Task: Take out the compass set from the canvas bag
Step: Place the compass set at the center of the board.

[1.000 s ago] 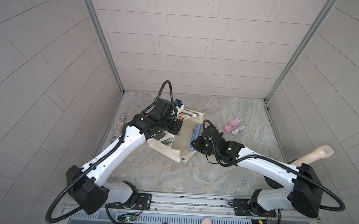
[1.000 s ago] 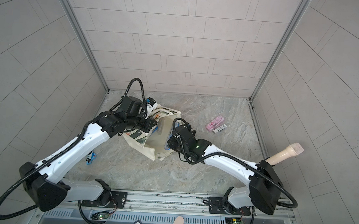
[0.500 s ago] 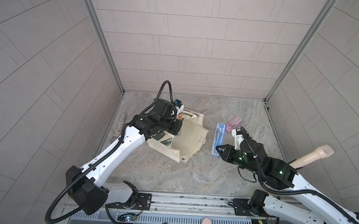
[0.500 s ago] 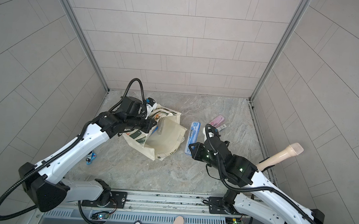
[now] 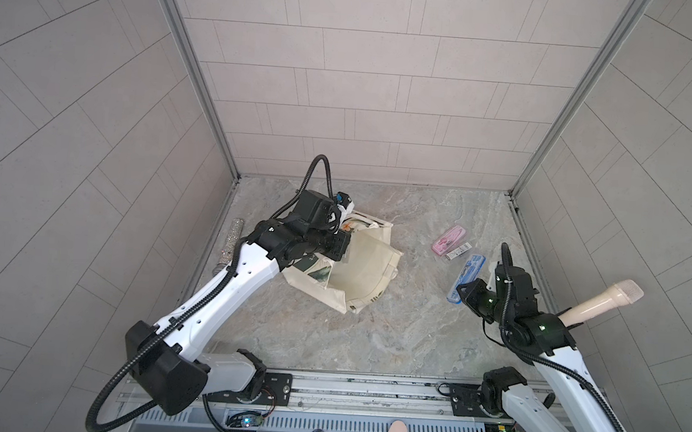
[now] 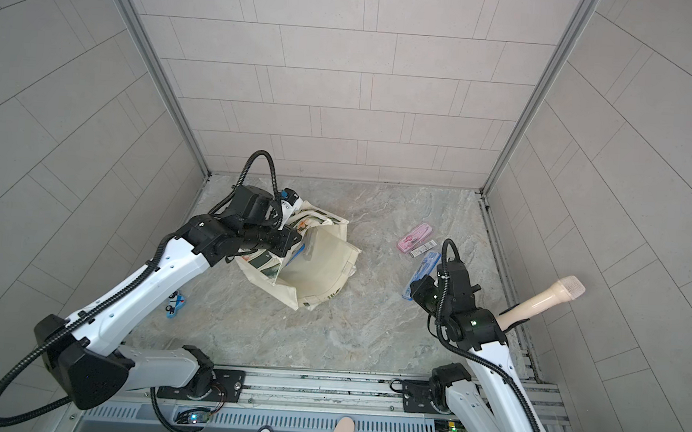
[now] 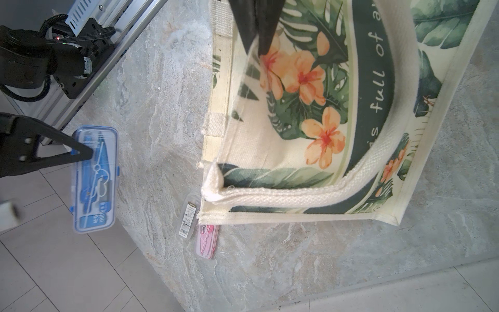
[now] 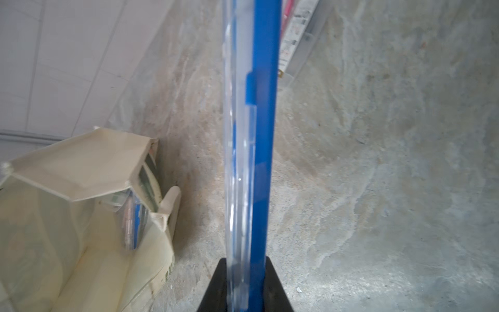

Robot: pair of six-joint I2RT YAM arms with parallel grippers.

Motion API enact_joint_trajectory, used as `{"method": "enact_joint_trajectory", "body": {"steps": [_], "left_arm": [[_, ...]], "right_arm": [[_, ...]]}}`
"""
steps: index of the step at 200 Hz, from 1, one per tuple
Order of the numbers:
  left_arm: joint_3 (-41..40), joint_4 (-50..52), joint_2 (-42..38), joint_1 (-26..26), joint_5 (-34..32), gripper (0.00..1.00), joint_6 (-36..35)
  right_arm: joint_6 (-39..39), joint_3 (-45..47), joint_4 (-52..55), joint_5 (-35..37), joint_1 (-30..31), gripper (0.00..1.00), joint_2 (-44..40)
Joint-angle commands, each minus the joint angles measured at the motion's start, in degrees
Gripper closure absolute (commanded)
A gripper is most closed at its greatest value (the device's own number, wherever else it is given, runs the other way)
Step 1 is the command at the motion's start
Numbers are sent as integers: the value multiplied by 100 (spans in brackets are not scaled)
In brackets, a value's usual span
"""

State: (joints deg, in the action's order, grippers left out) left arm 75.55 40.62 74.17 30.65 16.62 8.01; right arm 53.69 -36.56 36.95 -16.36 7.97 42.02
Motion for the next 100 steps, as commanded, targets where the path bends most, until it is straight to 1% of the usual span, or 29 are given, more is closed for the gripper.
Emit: {"method": "enact_joint_trajectory", "body": {"steps": [1,15,51,76,100], "left_arm": [[206,-11,-1,-11,27,100,-52],[215,-36,26,-8,43,100,-45],[282,-72,116,-7,96,100,-42],[314,-73,151,-7,113,100,-79],[295,-89,151,-12,117,100,-90]], "right_arm": [[-372,77,-376,-430,-308,87,218],[-471,254,-547,-350,-420,87,453],[-538,385,-1032,-551,-1144,87,1152],[-767,334,-1284,-694,-1614,87,1681],[-917,140,-1218,-886,-1971,87,2335]]}}
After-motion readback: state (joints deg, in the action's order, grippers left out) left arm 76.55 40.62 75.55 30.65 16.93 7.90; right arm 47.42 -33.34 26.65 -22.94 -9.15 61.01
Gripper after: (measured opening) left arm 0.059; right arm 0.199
